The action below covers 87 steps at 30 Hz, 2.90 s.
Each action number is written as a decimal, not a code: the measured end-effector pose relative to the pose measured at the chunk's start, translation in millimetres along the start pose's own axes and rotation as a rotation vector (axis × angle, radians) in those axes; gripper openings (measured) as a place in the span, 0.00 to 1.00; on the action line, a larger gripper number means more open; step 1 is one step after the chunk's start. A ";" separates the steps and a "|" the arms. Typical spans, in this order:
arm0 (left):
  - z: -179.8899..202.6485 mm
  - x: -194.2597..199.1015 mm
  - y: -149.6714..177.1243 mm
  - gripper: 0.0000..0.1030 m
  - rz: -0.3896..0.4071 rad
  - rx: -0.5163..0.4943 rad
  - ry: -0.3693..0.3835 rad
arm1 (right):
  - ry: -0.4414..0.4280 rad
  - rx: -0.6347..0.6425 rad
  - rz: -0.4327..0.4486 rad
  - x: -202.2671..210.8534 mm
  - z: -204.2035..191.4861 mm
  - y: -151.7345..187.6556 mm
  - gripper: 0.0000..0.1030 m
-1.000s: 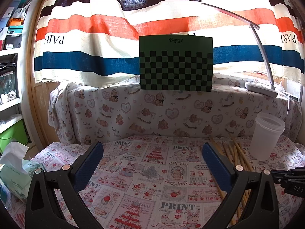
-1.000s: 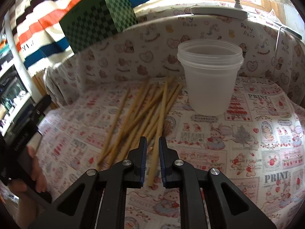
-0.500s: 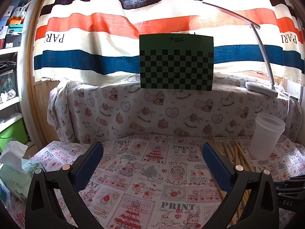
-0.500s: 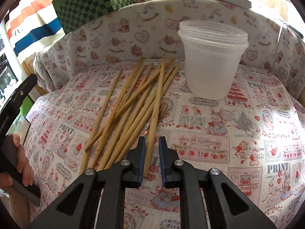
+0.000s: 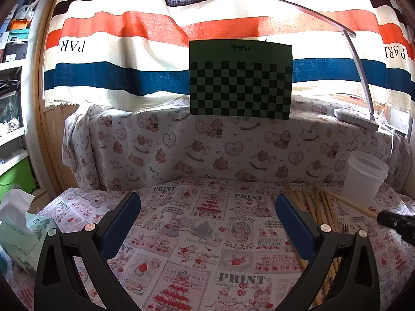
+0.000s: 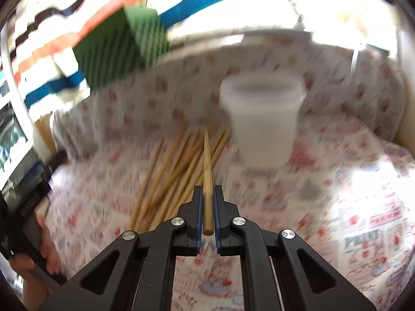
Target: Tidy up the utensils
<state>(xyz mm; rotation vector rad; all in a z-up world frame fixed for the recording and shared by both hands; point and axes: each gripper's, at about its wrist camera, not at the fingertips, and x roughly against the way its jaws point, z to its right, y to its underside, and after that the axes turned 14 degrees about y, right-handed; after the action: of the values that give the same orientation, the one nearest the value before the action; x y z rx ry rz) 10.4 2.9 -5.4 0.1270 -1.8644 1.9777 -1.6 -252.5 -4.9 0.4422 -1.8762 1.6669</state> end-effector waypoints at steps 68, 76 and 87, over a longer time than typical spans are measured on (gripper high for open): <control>54.9 -29.8 29.5 0.06 -0.736 0.042 0.254 | -0.062 -0.158 0.265 40.0 33.6 -10.4 0.08; 39.6 37.7 -39.9 0.06 -0.469 -0.058 0.231 | -0.086 -0.194 0.331 61.3 42.6 -14.7 0.08; 41.6 45.4 -97.4 0.05 -0.258 -0.040 0.251 | -0.118 -0.174 0.457 98.4 50.4 -19.2 0.08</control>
<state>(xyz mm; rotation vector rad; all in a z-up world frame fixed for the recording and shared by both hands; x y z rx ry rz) -4.9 -25.4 105.2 0.0964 -1.6371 1.6963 -76.6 -291.9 68.8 0.0372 -2.3169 1.7631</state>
